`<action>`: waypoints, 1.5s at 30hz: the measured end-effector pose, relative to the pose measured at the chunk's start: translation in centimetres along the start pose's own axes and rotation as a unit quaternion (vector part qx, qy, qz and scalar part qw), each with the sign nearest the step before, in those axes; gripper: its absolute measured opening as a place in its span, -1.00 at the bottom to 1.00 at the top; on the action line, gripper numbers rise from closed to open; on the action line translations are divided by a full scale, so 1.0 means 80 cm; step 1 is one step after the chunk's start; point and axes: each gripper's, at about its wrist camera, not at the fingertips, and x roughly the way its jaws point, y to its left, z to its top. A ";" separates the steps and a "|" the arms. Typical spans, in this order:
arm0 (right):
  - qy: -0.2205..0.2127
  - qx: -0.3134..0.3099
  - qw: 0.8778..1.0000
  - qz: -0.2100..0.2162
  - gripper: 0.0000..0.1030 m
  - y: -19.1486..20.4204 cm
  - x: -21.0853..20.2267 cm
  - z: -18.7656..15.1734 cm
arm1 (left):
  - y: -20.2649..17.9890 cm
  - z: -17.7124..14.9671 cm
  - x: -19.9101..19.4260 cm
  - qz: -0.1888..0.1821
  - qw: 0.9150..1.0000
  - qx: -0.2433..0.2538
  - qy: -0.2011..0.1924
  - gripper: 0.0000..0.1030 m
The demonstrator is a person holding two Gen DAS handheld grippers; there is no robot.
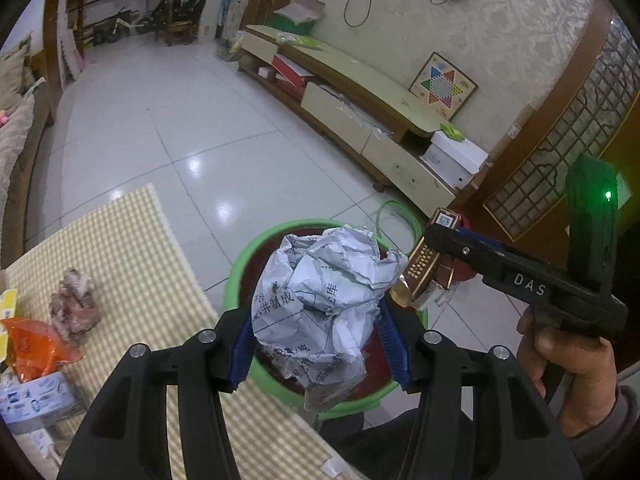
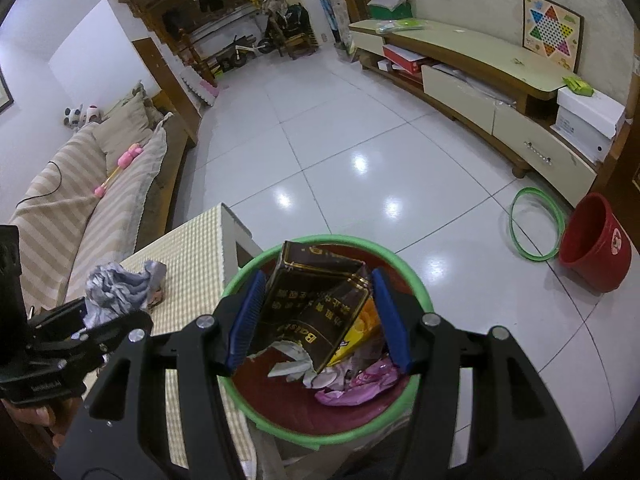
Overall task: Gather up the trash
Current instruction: 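Carry the paper and brown packet over the bin and release both, then move both tools back over the table toward the remaining trash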
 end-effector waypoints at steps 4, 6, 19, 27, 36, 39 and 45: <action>0.003 0.002 1.000 0.000 0.04 -0.001 0.006 0.000 | -0.003 0.000 0.014 -0.003 1.000 0.003 0.007 0.00; 0.005 0.003 1.000 0.000 0.04 -0.002 0.009 -0.001 | -0.003 0.002 0.019 -0.004 1.000 0.003 0.009 0.03; -0.001 0.007 1.000 -0.001 0.80 0.002 0.013 0.004 | 0.015 -0.002 0.010 -0.008 1.000 -0.015 -0.007 0.84; -0.002 -0.005 1.000 0.004 0.90 0.029 0.012 0.003 | 0.048 -0.013 -0.023 0.020 0.999 -0.032 -0.019 0.84; 0.005 -0.029 0.999 0.028 0.90 0.085 0.012 -0.018 | 0.103 -0.048 -0.092 0.055 0.995 -0.067 -0.045 0.84; 0.010 -0.039 0.999 0.036 0.90 0.108 0.014 -0.024 | 0.123 -0.061 -0.114 0.066 0.993 -0.083 -0.053 0.84; 0.019 -0.067 0.996 0.056 0.91 0.164 0.019 -0.044 | 0.178 -0.099 -0.168 0.098 0.986 -0.118 -0.068 0.84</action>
